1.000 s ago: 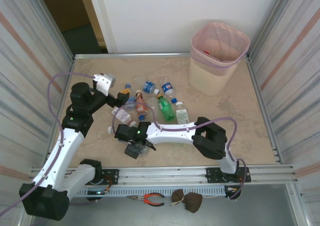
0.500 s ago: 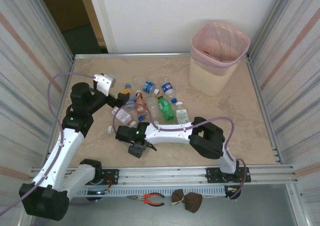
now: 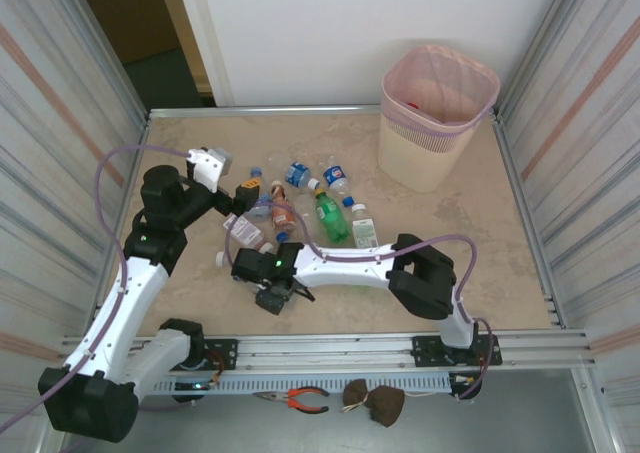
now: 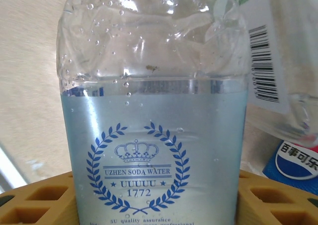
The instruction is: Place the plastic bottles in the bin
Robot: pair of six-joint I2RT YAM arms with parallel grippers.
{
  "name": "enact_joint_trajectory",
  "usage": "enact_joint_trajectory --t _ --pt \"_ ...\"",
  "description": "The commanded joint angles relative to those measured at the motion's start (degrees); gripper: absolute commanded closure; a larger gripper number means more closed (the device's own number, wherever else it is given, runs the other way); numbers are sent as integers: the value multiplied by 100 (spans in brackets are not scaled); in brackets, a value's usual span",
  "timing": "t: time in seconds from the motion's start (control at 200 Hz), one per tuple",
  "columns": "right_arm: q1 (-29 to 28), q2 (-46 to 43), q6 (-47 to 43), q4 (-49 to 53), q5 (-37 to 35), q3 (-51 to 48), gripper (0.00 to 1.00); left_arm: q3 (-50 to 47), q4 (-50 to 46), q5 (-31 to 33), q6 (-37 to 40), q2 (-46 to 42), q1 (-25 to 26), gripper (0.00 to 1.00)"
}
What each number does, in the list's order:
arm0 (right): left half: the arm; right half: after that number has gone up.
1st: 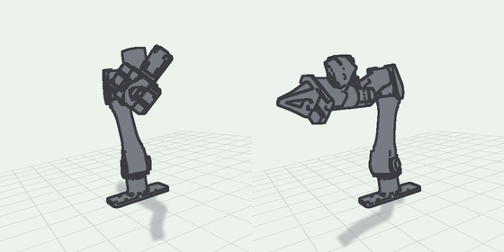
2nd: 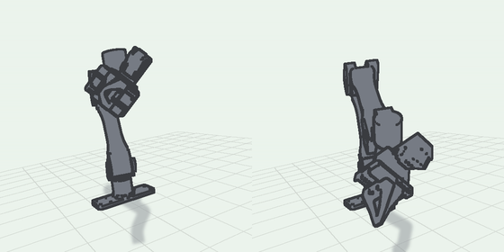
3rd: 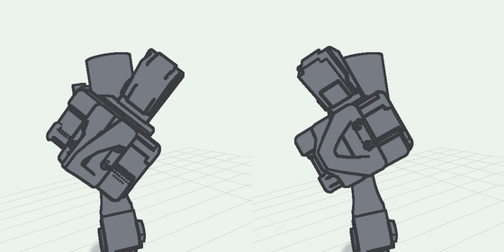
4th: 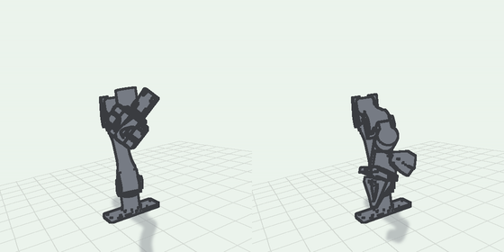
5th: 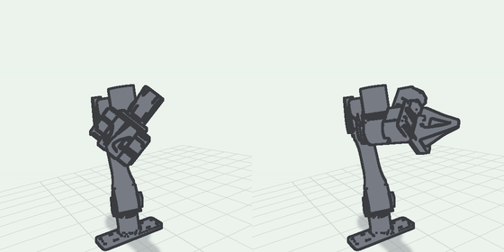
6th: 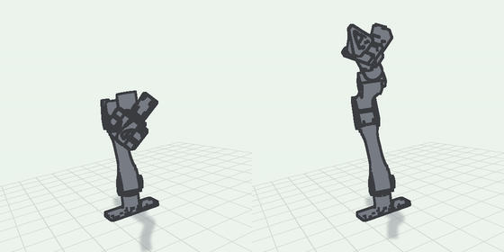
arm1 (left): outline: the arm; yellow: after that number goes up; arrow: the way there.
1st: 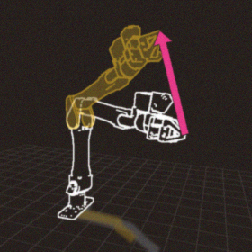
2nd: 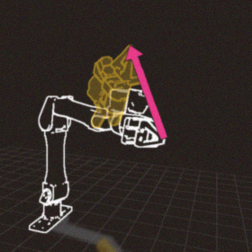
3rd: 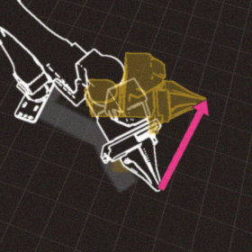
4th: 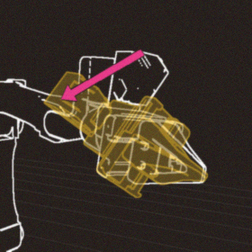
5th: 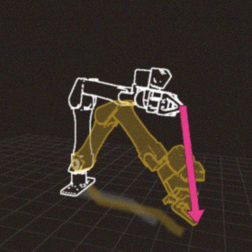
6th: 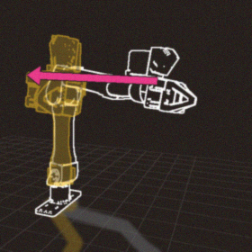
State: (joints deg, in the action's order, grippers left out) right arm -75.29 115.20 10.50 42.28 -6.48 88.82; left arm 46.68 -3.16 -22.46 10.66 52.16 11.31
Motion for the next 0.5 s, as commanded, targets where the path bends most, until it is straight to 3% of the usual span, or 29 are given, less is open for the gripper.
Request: enact_joint_trajectory --t 0.0,0.225,0.496 --pt "52 -591 99 -57 412 -165 41 -44 35 -80 -10 -75 3 1" --pt "524 -1478 608 -511 1161 -826 42 -44 26 -69 -1 -75 5 1" --pt "1606 -2372 1833 -1144 1908 -1629 43 -41 35 -85 -11 -75 2 1"
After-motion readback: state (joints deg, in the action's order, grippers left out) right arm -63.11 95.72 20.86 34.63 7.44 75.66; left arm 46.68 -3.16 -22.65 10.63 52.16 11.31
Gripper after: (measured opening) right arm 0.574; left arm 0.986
